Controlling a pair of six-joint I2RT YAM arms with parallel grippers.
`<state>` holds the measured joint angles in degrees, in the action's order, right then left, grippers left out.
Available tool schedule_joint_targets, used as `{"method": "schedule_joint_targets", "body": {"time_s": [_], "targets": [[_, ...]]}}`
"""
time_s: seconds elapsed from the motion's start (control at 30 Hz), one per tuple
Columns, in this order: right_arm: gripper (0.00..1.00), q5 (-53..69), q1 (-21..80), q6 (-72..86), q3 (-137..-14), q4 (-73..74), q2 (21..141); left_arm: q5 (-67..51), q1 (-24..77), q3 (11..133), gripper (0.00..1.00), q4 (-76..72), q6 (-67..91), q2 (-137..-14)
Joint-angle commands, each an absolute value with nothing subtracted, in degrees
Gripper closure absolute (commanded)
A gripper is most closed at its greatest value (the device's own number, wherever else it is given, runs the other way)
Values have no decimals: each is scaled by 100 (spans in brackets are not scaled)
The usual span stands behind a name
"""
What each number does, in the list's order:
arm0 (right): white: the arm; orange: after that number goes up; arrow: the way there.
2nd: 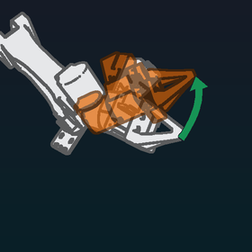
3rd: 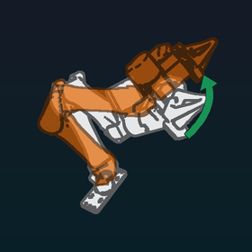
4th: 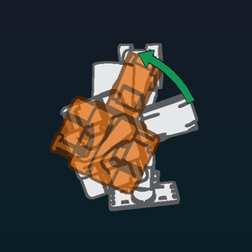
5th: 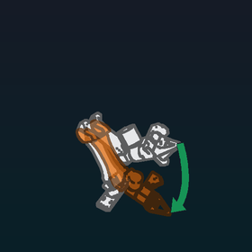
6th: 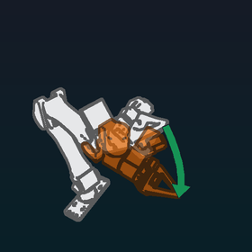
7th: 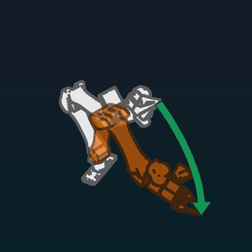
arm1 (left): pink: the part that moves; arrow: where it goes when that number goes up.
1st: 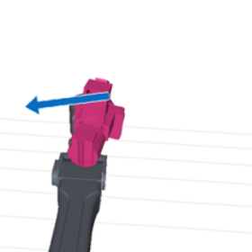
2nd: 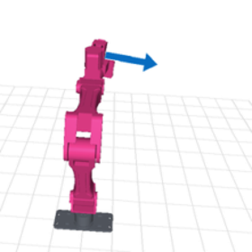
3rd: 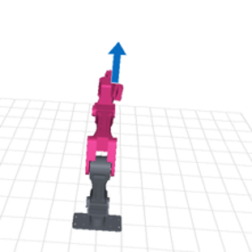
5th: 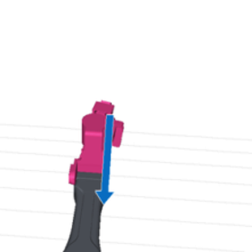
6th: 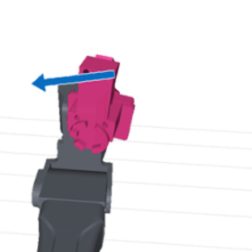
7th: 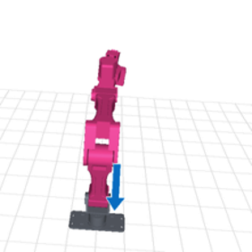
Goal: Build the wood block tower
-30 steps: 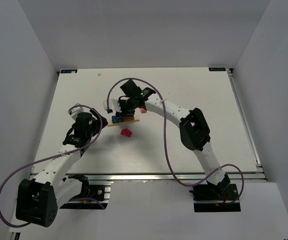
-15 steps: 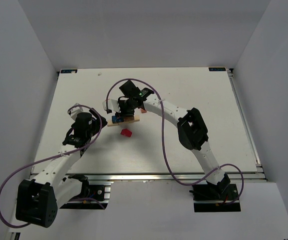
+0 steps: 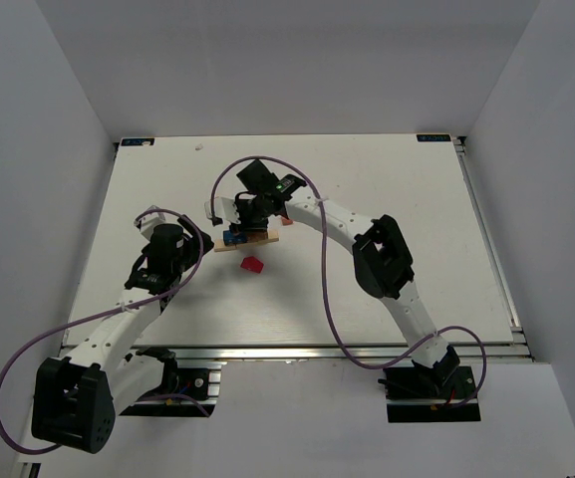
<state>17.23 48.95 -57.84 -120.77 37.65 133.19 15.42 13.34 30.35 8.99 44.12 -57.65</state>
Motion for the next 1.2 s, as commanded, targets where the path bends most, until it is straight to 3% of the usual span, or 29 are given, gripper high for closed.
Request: {"method": "schedule_joint_targets", "body": {"time_s": [0.0,0.47,1.17], "targets": [[62,1731,4948,-5766,-12392,3841,13430,1556,1310,2971,2,826,4359,-5651],[60,1652,4948,-5713,-12445,3850,13491,1529,1310,2979,2,809,4324,-5669],[45,1582,4992,-5625,-12384,3683,13421,1459,1309,3015,2,817,4289,-5687]]}}
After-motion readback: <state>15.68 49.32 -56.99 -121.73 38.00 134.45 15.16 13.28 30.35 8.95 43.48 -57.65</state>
